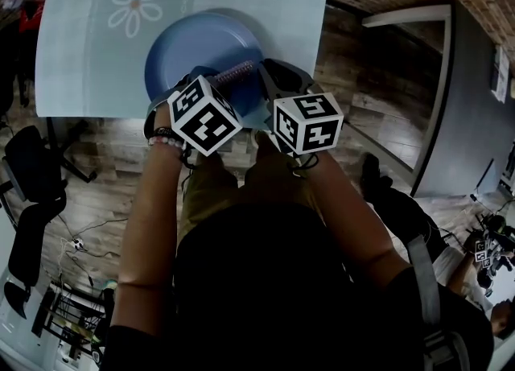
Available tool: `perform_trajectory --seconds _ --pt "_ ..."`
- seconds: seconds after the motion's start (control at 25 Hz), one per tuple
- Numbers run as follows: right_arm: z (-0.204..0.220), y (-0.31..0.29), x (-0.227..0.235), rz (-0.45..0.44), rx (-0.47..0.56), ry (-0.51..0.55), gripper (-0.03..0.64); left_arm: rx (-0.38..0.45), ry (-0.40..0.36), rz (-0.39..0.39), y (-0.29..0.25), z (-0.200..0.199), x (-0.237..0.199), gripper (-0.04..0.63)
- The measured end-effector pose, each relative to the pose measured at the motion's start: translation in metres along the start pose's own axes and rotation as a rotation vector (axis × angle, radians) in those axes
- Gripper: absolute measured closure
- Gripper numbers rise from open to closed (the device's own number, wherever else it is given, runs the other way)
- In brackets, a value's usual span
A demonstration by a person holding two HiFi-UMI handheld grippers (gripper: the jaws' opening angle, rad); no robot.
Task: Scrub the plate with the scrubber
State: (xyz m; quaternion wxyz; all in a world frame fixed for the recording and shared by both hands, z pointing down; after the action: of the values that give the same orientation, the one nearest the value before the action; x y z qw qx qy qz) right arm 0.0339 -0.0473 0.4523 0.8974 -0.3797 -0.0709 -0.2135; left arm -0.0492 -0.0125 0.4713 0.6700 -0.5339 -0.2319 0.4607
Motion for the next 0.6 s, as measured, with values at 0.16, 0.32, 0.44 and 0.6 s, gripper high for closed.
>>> perform_trajectory --seconds 0.16,0.32,0.44,0.6 --pt "0.000 0.001 0.001 -0.001 0.002 -0.001 0.555 0.013 0.002 -0.053 0.000 -0.010 -0.013 0.522" --pt "0.000 0.001 0.001 -0.001 0.003 -0.003 0.555 0.016 0.000 -0.065 0.000 -0.013 -0.019 0.522" --pt "0.001 0.001 0.001 0.000 0.004 -0.002 0.555 0.022 -0.002 -0.081 0.001 -0.015 -0.025 0.522" --pt "0.001 0.002 0.002 0.001 0.004 0.003 0.555 0.033 0.007 -0.110 0.002 -0.019 -0.037 0.522"
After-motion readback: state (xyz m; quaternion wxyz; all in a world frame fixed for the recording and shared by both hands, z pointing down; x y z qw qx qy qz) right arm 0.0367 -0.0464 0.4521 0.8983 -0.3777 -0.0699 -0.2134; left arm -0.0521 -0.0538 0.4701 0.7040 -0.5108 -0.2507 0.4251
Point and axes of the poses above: the fingertips, and each gripper's own axes: y backward along the fingers, x to its right, z out of its underside, the point moved 2 cm from there along y, backward along the fingers, and after that the axes turned 7 degrees about z, right-handed, at the moved point
